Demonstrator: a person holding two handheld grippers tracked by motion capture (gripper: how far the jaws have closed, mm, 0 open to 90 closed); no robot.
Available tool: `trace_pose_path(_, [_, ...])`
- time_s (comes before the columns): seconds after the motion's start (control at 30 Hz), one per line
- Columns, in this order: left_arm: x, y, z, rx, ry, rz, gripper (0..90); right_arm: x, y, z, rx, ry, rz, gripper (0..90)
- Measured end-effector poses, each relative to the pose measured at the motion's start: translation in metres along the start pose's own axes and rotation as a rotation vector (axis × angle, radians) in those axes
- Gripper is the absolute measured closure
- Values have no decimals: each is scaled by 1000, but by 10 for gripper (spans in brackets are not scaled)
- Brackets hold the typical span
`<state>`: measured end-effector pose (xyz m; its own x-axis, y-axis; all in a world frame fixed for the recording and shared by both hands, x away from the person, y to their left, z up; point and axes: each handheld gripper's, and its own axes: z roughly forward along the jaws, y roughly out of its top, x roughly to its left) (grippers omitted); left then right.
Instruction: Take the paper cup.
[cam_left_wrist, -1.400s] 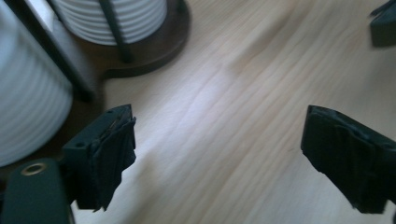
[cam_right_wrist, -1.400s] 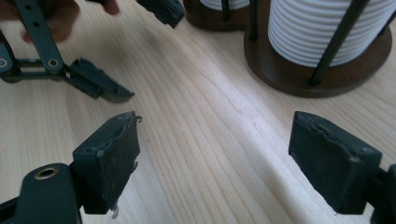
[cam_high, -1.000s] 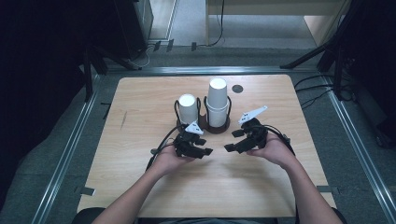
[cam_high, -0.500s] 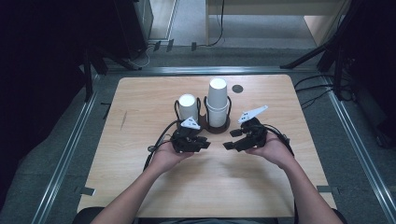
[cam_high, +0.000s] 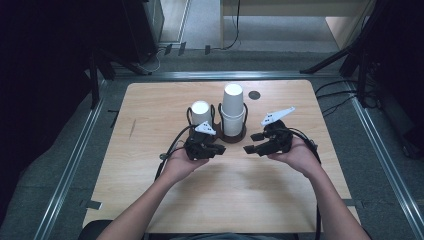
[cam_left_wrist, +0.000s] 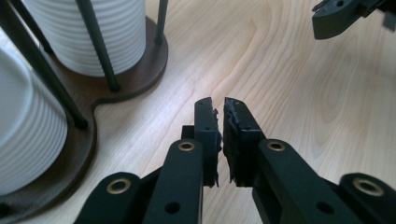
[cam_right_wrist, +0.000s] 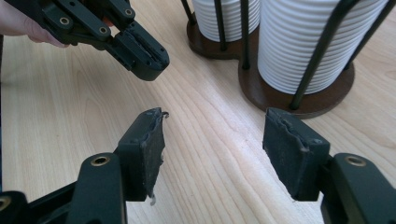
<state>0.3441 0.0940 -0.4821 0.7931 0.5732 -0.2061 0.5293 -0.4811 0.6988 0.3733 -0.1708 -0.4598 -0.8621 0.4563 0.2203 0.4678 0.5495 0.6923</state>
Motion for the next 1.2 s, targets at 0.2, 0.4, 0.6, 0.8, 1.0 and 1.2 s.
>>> trace_pose_path(0.2, [0,11,3,0,4,13,853,-4,9,-9,-1,-24,-14,405])
trace_pose_path(0.4, [1,23,2,-19,-7,6,888,-9,18,-18,-6,-27,0,408])
trace_pose_path(0.6, [1,36,3,-30,17,23,888,-17,31,-26,-25,-52,2,384])
trace_pose_path(0.8, [4,50,2,-52,17,19,889,-22,42,-31,-17,-65,-18,353])
trace_pose_path(1.0, [10,56,9,-50,24,-10,884,-27,58,-37,-23,-96,-16,281])
trace_pose_path(1.2, [13,59,8,-55,56,-8,882,-33,78,-38,-45,-116,11,261])
